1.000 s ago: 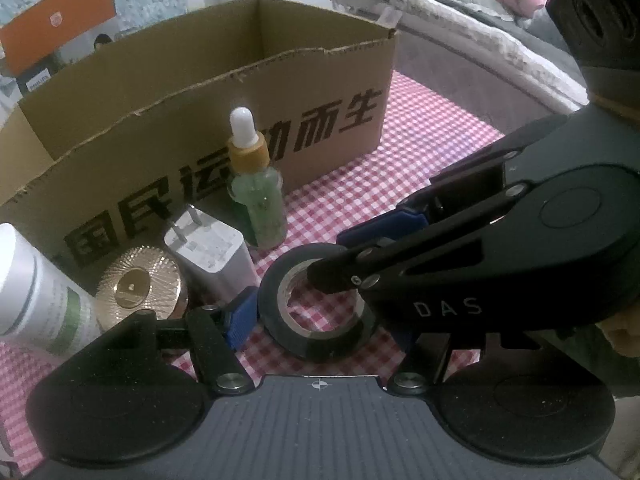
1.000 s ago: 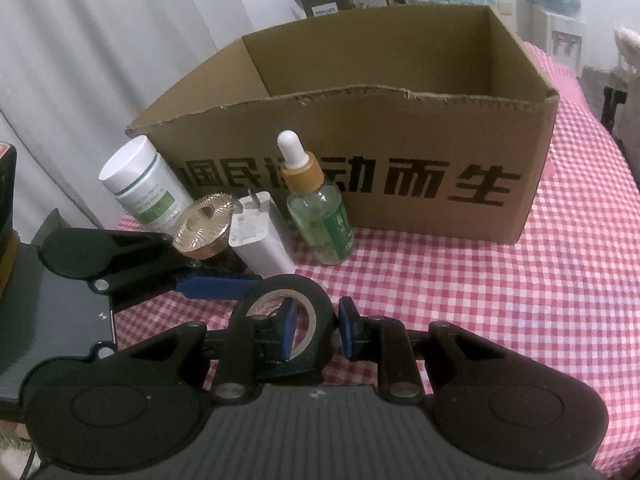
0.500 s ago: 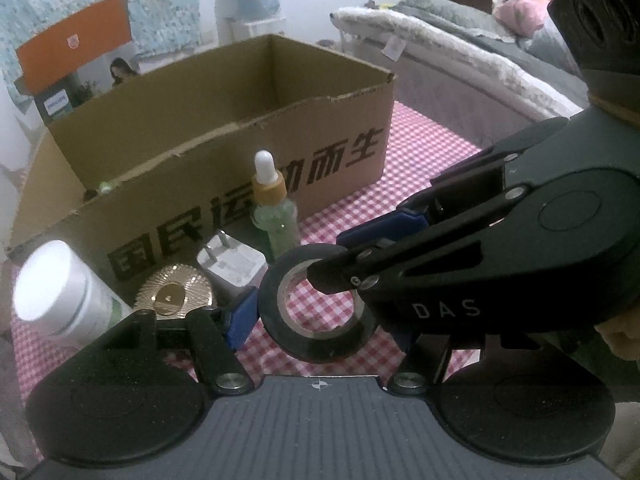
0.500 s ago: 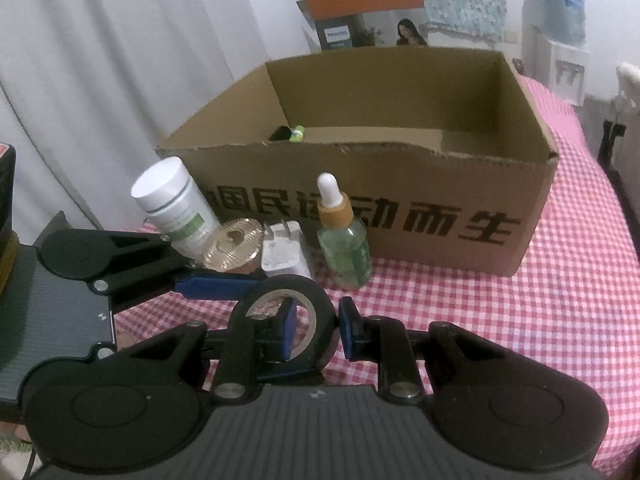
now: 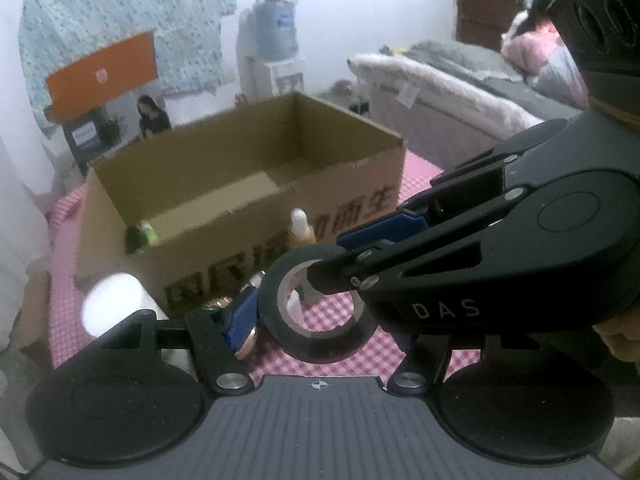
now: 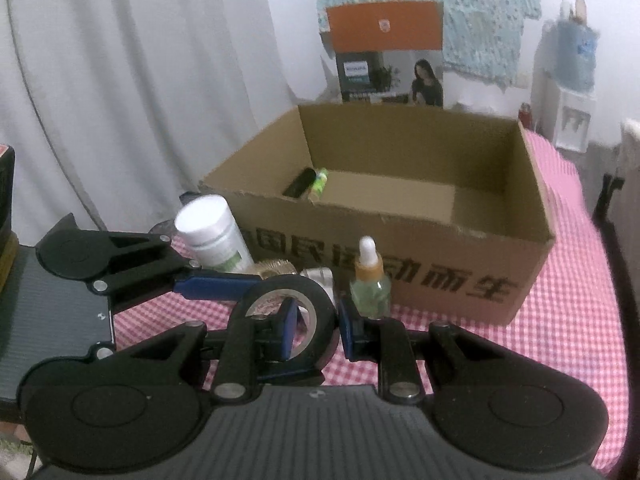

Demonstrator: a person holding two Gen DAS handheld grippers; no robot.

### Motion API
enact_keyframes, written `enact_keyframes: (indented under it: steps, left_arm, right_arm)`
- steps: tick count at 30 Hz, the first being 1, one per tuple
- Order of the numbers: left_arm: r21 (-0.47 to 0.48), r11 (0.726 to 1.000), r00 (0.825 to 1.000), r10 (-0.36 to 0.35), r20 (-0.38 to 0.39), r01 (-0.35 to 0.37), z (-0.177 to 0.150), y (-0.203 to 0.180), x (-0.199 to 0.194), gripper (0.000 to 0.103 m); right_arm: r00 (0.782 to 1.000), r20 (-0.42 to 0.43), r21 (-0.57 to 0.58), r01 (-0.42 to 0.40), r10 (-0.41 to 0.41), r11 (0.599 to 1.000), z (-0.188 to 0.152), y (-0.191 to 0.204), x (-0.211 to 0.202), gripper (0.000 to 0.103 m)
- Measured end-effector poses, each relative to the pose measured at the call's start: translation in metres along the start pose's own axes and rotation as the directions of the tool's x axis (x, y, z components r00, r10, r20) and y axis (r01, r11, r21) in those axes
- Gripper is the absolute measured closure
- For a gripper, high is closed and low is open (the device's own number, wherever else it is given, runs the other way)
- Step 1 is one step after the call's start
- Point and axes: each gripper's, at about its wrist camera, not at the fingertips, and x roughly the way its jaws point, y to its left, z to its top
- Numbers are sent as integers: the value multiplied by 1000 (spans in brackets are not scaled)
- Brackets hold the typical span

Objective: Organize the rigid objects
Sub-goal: 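Carry the black tape roll into the box and open the right gripper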

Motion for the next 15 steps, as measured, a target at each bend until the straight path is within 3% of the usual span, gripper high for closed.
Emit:
enact_keyframes:
  steps: [8,15]
  left_arm:
    - [-23,999,996,32,77,-31,25,24,-18,37]
    - [-44,999,997,25,78,-22,64,60,-7,37]
  right_arm:
    - [998,61,-75,1,3,997,35,15,-7,78]
    - [998,57,-91,-35,40,995,87,8,11,78]
